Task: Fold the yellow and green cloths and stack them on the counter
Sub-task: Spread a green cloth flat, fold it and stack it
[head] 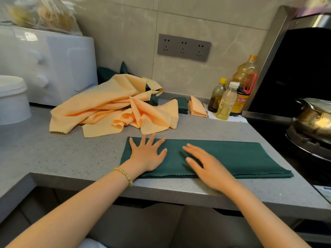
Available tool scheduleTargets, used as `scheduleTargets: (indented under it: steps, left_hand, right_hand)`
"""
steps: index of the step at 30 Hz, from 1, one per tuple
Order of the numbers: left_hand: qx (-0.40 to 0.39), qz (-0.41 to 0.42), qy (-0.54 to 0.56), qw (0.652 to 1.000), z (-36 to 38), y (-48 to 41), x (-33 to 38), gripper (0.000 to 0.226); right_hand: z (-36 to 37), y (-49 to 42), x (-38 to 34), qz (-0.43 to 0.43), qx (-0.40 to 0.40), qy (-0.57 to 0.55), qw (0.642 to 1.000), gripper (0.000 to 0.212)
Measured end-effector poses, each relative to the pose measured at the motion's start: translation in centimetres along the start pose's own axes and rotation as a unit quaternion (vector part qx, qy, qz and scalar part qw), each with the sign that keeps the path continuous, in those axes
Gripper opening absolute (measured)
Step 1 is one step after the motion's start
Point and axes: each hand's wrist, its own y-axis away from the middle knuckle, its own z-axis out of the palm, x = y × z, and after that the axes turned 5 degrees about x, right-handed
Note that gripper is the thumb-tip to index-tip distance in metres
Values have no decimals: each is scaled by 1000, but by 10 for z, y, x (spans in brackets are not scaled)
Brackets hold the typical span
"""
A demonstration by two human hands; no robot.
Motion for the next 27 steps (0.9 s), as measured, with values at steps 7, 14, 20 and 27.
scheduleTargets:
  steps: [7, 14, 20, 27]
  left_hand:
    - [-48, -38, -21, 998, 1, 5, 46, 61]
    - [-70, 169, -7, 983, -6, 4, 38, 59]
    - [-64, 197, 16, 978, -4, 4, 31, 57]
    - [-109, 175, -14, 978, -13, 10, 36, 55]
  right_hand:
    - [-2, 29, 7, -69, -102, 84, 989, 45]
    - [-33, 49, 42, -45, -111, 67, 991, 50]
    - [-25, 56, 20, -55, -59, 165, 983, 87]
    - [16, 52, -15, -91, 7, 185, 978, 73]
